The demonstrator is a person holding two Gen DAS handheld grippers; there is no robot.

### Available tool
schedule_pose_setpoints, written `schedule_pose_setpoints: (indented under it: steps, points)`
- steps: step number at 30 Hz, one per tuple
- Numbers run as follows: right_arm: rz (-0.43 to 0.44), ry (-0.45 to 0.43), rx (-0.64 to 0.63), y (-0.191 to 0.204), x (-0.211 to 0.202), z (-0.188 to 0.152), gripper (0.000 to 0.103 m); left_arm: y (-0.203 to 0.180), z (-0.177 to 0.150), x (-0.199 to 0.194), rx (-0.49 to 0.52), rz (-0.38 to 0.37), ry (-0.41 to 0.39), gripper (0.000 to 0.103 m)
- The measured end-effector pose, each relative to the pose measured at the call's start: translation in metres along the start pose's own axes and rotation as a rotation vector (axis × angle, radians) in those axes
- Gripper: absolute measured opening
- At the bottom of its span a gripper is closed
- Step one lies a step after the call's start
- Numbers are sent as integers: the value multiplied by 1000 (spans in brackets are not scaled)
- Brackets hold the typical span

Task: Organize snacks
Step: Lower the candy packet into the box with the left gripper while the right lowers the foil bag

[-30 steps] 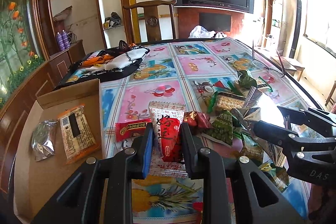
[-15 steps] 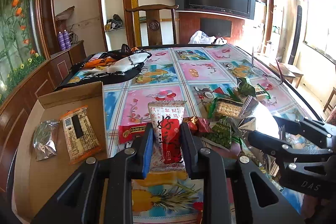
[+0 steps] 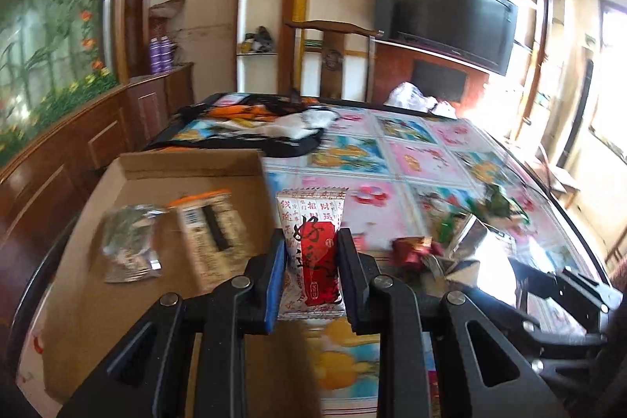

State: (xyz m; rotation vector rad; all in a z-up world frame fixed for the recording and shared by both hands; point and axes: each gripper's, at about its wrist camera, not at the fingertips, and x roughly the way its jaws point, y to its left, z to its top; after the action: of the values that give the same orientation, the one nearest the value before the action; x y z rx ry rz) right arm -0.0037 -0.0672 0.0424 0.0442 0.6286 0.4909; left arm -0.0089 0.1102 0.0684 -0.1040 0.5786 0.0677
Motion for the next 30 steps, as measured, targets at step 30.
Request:
schedule_pose_setpoints:
  steps: [30]
  points:
    - [259, 182, -234, 149, 91, -7, 64, 135, -19, 20, -289, 215, 179, 24]
